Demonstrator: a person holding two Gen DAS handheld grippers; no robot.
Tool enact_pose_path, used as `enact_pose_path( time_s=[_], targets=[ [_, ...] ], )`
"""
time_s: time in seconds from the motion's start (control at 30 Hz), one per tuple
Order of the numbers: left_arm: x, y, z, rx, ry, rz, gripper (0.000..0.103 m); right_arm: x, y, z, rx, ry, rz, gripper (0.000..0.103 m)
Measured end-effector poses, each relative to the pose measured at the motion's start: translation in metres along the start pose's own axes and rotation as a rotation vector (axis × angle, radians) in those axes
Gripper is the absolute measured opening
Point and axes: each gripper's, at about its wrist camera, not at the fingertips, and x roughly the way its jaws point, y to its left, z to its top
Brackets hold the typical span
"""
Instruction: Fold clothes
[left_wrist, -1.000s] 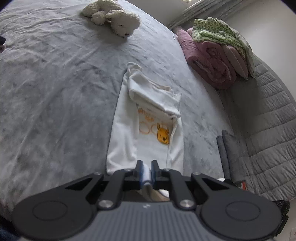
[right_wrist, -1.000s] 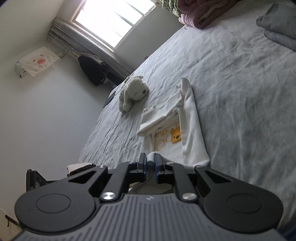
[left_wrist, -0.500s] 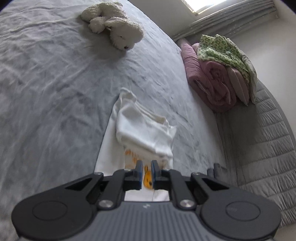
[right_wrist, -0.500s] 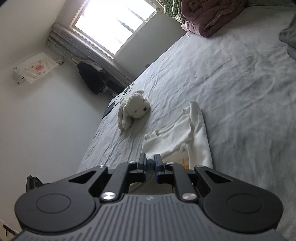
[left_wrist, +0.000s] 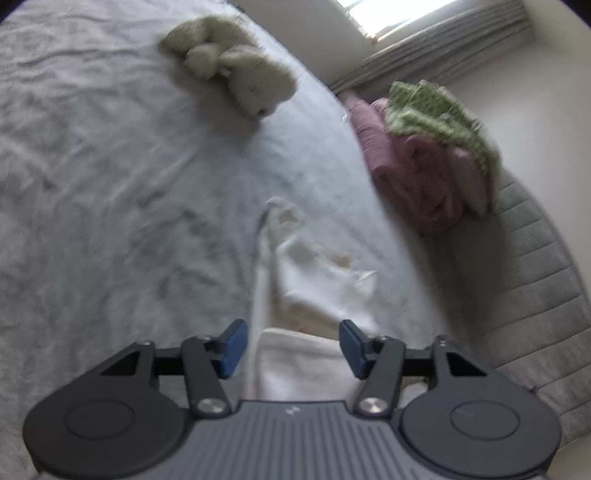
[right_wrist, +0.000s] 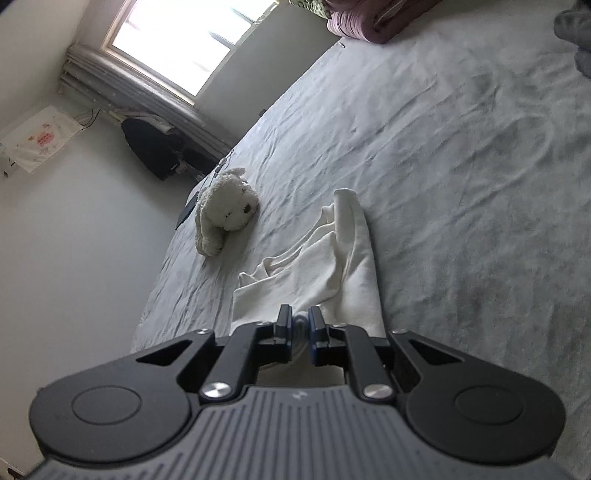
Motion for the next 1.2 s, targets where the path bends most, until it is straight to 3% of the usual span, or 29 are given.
enact_pose_path(
  time_s=[0.2, 0.23, 0.3, 0.33, 0.47, 0.57, 0.67, 0.7, 0.83, 0.93, 1.1, 1.2],
  targets=[
    [0.033, -0.012, -0.016, 0.126, 0.052, 0.051, 0.065, 0.016, -0.015, 0.007, -0.024, 0.066, -0.078, 0.021],
    [0.035, -0.013, -0.017, 0.143, 0.054, 0.056, 0.065, 0.011, -0.014, 0.008, -0.052, 0.056, -0.075, 0.036],
    [0.04, -0.016, -0.019, 0.177, 0.058, 0.065, 0.065, 0.004, -0.014, 0.009, -0.102, 0.033, -0.062, 0.055],
    [0.042, -0.017, -0.02, 0.194, 0.06, 0.07, 0.065, 0.001, -0.014, 0.01, -0.125, 0.025, -0.054, 0.056],
    [0.049, -0.018, -0.025, 0.238, 0.057, 0.093, 0.063, -0.003, -0.01, 0.01, -0.253, 0.017, -0.04, 0.056],
    [0.047, -0.022, -0.03, 0.266, 0.042, 0.081, 0.055, 0.008, 0.002, -0.003, -0.398, 0.077, -0.011, 0.056],
    [0.042, -0.02, -0.034, 0.256, 0.036, 0.055, 0.054, 0.017, 0.01, -0.018, -0.499, 0.137, -0.004, 0.054],
    [0.041, -0.019, -0.035, 0.251, 0.034, 0.046, 0.055, 0.019, 0.01, -0.023, -0.518, 0.148, -0.014, 0.049],
    [0.044, -0.02, -0.042, 0.257, 0.067, 0.011, 0.059, 0.026, 0.002, -0.032, -0.489, 0.195, -0.028, 0.031],
    [0.043, -0.023, -0.048, 0.278, 0.07, 0.016, 0.062, 0.025, -0.001, -0.037, -0.467, 0.193, -0.05, 0.028],
    [0.03, -0.02, -0.059, 0.248, 0.059, 0.011, 0.063, 0.01, -0.01, -0.042, -0.324, 0.164, -0.028, 0.031],
    [0.026, -0.022, -0.07, 0.26, 0.061, 0.02, 0.063, 0.008, -0.009, -0.048, -0.317, 0.184, -0.03, 0.032]
  ],
)
